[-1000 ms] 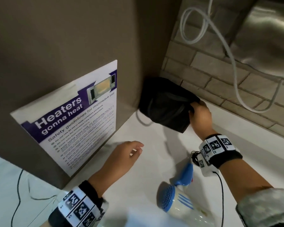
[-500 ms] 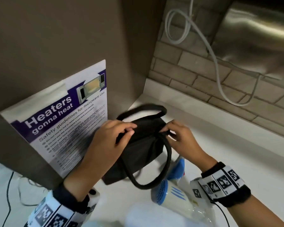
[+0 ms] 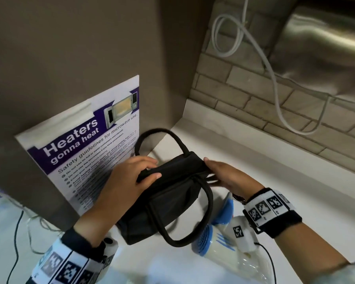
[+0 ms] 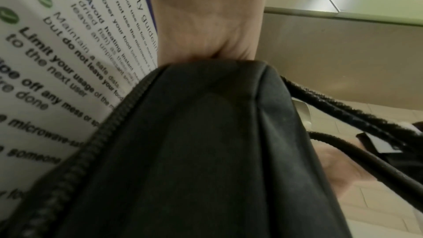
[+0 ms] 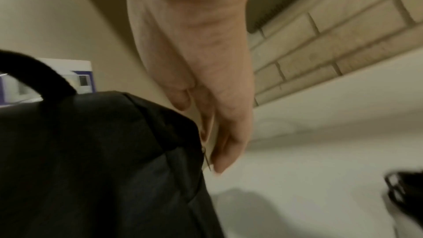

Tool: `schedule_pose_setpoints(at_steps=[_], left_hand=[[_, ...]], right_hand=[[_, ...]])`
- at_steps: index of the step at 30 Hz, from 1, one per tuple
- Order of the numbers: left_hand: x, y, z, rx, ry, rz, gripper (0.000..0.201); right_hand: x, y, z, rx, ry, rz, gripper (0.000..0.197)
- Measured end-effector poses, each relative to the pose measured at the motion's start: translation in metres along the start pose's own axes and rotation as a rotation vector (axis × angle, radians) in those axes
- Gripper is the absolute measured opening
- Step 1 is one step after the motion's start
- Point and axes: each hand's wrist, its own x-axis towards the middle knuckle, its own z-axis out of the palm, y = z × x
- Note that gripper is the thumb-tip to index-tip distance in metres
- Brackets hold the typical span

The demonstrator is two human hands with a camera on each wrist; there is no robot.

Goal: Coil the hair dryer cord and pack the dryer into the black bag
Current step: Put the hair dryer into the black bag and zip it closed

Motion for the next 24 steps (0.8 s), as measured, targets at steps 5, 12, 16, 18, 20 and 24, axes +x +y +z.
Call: schedule_pose_setpoints(at_steps=[5, 12, 16, 18, 20, 24], left_hand=[[0.000, 0.000, 0.004, -0.024, -0.037, -0.060, 0.016], [-0.002, 0.009, 0.008, -0.049, -0.133, -0.046, 0.018], [-0.003, 0.009, 0.014, -0.026, -0.174, 0.008, 0.023], [-0.005, 0.010, 0.015, -0.012, -0.207, 0.028, 0.022], [-0.006, 0.012, 0.017, 0.015, -0.243, 0.044, 0.023], [-0.008, 0.014, 0.024, -0.020, -0.250, 0.051, 0.015]], right_hand=[[0.017, 0.010, -0.004, 0.535, -0.011, 0.176, 0.028], [0.017, 0.020, -0.010, 0.414, 0.251, -0.047, 0.011], [0.012, 0.004, -0.016, 0.307, 0.371, -0.166, 0.014], [0.012, -0.005, -0.023, 0.491, 0.334, -0.112, 0.015], [0.006, -0.015, -0.025, 0.458, 0.375, -0.164, 0.020], [-0.021, -0.034, -0.006, -0.639, 0.692, -0.695, 0.028]])
